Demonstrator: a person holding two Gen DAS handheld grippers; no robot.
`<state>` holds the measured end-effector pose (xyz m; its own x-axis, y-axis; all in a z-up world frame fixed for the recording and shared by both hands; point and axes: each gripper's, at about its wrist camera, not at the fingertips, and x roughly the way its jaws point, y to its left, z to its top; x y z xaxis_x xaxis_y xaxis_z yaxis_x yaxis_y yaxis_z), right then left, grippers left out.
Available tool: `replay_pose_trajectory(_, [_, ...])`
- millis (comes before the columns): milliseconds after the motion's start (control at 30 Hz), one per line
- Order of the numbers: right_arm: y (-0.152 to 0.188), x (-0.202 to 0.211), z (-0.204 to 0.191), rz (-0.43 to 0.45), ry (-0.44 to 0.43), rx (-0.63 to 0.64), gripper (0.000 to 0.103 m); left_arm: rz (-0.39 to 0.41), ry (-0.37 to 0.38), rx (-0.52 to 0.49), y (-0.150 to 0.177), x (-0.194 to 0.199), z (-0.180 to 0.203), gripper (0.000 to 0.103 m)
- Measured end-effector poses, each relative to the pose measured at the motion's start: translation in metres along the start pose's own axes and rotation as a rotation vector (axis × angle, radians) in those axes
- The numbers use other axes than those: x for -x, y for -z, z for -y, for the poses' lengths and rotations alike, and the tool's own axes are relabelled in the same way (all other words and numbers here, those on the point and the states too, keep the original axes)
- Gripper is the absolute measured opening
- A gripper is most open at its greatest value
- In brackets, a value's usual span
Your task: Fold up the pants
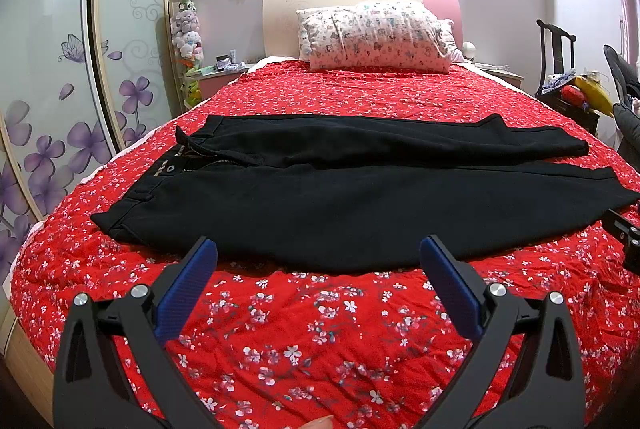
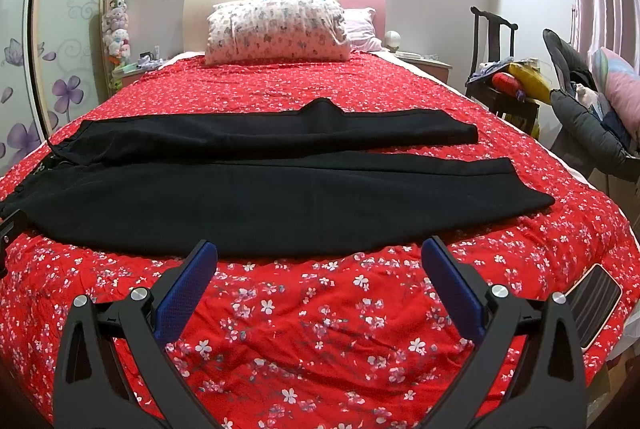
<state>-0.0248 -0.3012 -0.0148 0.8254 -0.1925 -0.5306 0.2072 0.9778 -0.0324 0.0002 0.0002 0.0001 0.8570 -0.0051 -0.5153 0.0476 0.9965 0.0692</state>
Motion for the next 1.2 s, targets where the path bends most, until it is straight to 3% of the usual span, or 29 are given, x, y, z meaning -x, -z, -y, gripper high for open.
replay_pose_trajectory(1200, [0.0029, -0.0022, 0.0017, -0.009, -0.003, -0.006, 0.102, -0.001, 0.0, 0.0, 0.0, -0.0001, -0.0001, 0.101])
